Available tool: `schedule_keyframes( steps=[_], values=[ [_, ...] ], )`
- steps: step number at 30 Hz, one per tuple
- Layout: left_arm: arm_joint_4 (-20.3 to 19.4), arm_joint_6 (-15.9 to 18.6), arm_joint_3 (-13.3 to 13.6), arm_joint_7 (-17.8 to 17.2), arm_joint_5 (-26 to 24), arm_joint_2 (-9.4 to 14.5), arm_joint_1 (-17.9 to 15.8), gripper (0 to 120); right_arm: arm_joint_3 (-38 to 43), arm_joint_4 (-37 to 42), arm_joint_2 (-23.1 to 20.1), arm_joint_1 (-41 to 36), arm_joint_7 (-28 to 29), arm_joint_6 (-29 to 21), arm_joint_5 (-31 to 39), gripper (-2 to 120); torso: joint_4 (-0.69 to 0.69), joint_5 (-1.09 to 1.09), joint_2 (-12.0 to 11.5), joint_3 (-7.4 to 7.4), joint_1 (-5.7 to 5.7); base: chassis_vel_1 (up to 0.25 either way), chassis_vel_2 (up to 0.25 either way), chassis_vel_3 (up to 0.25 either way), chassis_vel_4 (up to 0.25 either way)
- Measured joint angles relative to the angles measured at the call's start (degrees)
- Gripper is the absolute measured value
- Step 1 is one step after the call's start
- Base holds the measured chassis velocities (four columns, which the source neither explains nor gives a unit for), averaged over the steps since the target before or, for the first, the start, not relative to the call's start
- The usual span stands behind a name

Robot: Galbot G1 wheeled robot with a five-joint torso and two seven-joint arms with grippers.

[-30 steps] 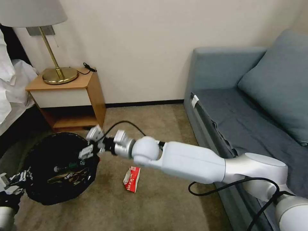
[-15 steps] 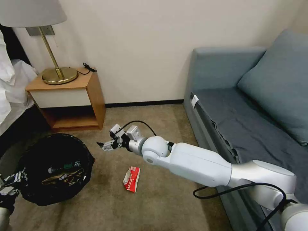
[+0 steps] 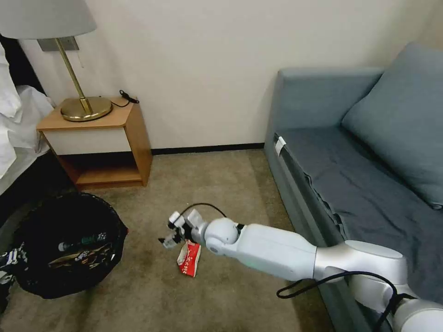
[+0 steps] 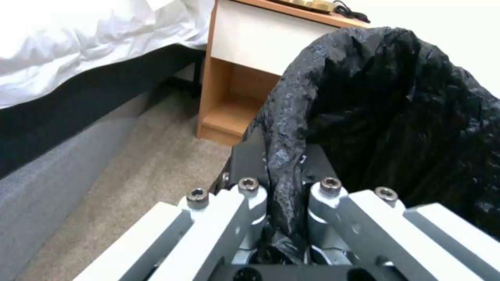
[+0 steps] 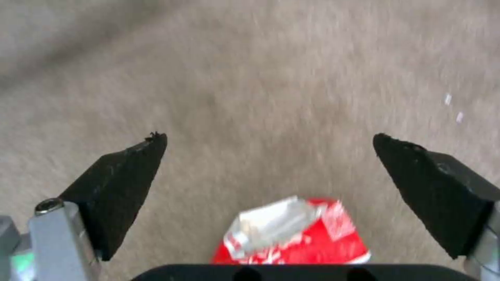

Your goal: Pick up the trash bin, then pick up the garbage on the floor and place it into the trash bin.

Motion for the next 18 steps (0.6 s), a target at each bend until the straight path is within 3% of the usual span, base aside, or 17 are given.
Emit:
schedule_keyframes(
  steps=[15,18],
  values=[
    [1.98,0.01,-0.39,0.20,-0.48,1.81,-0.45,4,1.89,-13.99,6.39,-4.94,1.41,-4.22,3.30,100,0.00,-0.01,0.00,0.00,0.00,0.000,0.000,0.000,0.000],
    [3.04,-0.06,-0.38,0.42,-0.66,2.55,-0.88,4,3.62,-17.78,9.51,-5.96,1.47,-4.13,3.84,100,0.00,-0.01,0.00,0.00,0.00,0.000,0.000,0.000,0.000]
  ],
)
